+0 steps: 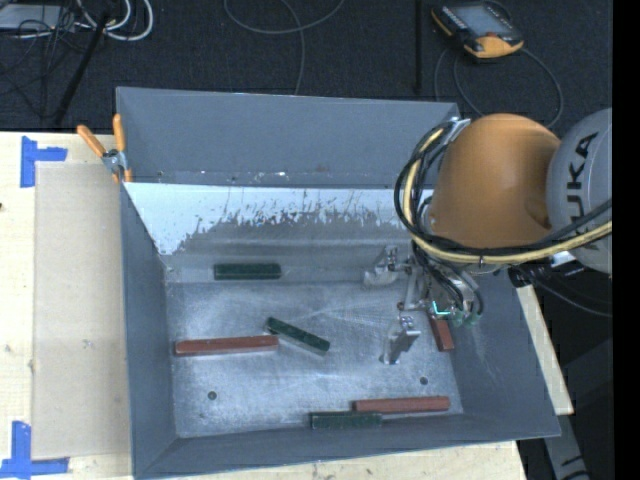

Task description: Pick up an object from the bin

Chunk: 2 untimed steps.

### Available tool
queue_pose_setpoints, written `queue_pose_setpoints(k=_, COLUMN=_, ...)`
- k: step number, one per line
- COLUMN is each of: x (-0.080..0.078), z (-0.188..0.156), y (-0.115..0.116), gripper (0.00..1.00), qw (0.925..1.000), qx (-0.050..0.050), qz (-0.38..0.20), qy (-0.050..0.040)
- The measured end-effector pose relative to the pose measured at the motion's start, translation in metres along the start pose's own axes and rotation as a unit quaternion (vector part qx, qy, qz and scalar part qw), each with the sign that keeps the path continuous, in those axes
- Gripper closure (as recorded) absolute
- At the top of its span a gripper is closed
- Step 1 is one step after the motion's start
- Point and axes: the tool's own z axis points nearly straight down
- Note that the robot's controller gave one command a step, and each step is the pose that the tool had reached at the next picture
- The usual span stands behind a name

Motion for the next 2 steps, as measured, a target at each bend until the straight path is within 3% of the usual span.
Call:
queue_pose_setpoints(k=1, x=-0.002, z=-0.004, y=0.000, gripper=0.00, qw=1.0000, qx=0.000, qz=0.000, qy=-0.0040)
queue_pose_setpoints(k=2, x=-0.032, z=0.049, y=0.007, gripper=0.00, qw=0.9998, qx=0.000, qz=0.017, qy=-0.0079)
